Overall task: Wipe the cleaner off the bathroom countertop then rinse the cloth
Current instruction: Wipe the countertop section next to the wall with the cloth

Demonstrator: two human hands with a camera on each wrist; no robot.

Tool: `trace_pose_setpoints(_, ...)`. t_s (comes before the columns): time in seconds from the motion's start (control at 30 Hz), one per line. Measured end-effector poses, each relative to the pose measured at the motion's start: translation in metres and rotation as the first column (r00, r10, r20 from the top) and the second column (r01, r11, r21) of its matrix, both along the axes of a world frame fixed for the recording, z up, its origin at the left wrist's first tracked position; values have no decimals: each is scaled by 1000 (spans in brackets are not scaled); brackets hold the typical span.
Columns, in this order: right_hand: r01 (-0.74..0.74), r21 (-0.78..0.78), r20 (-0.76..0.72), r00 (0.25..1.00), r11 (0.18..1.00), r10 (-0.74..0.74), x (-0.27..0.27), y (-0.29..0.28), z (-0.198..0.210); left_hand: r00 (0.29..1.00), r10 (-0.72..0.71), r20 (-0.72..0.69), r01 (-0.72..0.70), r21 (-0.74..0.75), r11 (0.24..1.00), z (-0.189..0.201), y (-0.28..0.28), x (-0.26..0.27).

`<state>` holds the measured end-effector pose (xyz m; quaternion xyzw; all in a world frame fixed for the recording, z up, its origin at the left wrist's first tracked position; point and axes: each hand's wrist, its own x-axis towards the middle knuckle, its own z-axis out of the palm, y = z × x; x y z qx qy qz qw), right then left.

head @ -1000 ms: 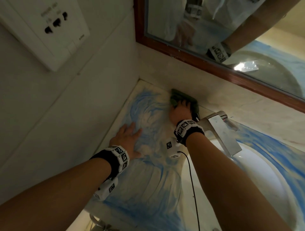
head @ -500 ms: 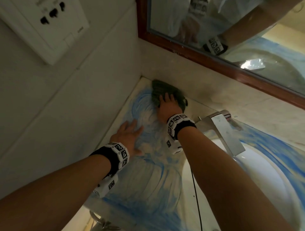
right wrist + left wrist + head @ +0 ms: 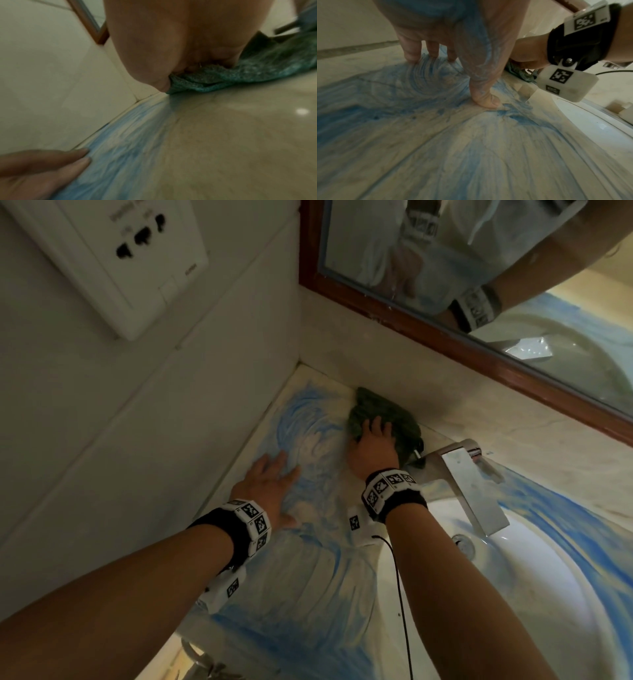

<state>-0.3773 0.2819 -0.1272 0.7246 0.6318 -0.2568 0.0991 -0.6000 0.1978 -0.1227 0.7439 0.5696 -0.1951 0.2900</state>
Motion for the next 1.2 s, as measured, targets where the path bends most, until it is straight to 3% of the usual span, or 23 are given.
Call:
trace_pose_setpoints(0.2, -164, 11, -7, 986, 986, 164, -36, 40, 0, 999, -22, -26, 22, -18, 1000, 5, 2, 2)
trace_pose_setpoints(0.37, -213, 42, -64, 974, 976, 215, -26, 46, -6, 999, -25, -34, 24, -21, 999, 2, 3, 2)
trace_pose_setpoints(0.5, -180, 57, -123, 975, 982, 186, 5, 21, -5, 999, -24, -28, 23, -36, 999, 2, 3, 1)
trace_pose_setpoints(0.63, -72, 64, 6, 997, 995, 72, 24, -25, -5, 1000, -13, -20, 12, -41, 999, 5, 3, 2)
trace_pose_setpoints(0.73, 5, 61, 24, 1000, 998, -6, 19, -38, -2, 1000, -11, -16, 11, -45, 999, 7, 3, 1)
trace_pose_setpoints(1.2, -309, 36, -28, 950, 950, 310, -50, 76, -8, 1000, -13, -29, 13, -22, 1000, 2, 4, -1)
